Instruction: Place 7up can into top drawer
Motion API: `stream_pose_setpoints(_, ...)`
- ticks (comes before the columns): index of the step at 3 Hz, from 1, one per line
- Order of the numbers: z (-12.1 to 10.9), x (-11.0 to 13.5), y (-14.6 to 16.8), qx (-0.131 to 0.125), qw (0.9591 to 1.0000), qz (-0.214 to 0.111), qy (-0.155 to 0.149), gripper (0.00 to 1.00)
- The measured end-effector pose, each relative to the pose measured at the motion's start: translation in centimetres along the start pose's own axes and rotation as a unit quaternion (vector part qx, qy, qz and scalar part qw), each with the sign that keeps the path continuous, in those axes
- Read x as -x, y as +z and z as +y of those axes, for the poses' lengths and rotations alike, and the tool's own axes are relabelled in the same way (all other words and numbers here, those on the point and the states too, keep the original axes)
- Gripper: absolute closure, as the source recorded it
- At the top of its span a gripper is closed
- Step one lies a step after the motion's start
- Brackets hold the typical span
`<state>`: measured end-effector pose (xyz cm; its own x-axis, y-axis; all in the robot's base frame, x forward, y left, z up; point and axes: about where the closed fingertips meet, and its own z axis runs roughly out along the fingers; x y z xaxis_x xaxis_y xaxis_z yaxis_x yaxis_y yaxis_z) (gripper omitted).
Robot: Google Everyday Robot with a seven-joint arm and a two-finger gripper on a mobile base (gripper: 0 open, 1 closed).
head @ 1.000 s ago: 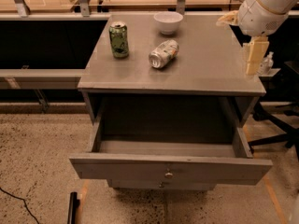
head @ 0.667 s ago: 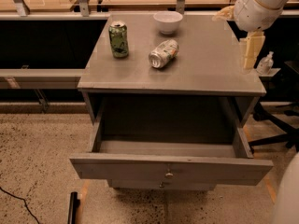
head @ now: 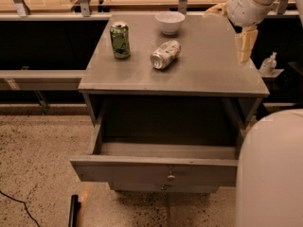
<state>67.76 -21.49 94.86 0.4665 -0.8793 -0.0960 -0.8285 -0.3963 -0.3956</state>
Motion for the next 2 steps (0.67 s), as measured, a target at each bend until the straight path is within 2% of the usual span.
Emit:
stream_pose_setpoints(1, -2.1, 0.0, 1.0, -0.008, 0.9991, 0.007, -0.042, 0.00)
stream_pose_setpoints(2, -4.0, 0.5, 1.9, -0.009, 0.9963, 0.023, -0.083, 0.00)
